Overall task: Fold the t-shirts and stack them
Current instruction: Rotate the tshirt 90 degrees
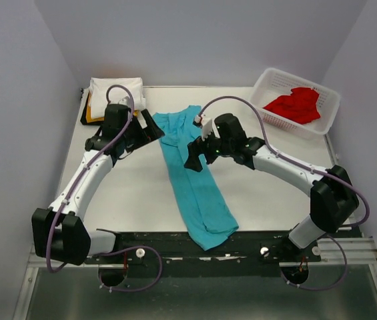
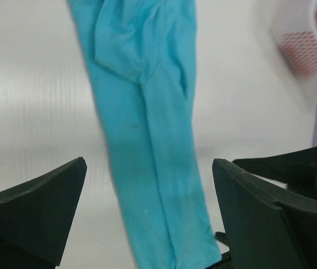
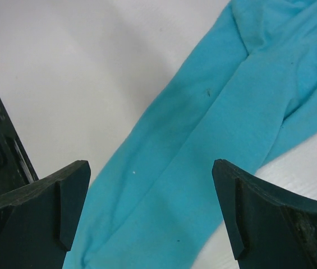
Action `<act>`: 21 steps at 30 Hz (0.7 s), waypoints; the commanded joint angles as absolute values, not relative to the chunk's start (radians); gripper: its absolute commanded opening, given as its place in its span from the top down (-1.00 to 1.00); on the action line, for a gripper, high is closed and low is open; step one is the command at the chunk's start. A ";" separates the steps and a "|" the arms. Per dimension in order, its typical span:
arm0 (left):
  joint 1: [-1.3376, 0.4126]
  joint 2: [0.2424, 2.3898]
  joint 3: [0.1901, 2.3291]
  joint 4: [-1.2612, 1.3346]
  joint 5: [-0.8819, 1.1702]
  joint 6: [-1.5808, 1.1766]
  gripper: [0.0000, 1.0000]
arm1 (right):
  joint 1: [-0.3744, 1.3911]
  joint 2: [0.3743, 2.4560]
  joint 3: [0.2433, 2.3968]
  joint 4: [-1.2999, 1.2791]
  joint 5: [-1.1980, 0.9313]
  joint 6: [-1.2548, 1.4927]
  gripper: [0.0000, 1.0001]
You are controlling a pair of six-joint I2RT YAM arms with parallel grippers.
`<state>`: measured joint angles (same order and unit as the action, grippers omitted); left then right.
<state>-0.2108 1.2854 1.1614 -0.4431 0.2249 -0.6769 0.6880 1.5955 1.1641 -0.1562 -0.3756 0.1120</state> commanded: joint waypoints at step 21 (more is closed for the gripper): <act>-0.251 0.851 0.409 -0.185 0.338 -0.823 -0.97 | 0.618 2.138 1.551 -0.061 -0.397 0.076 -1.00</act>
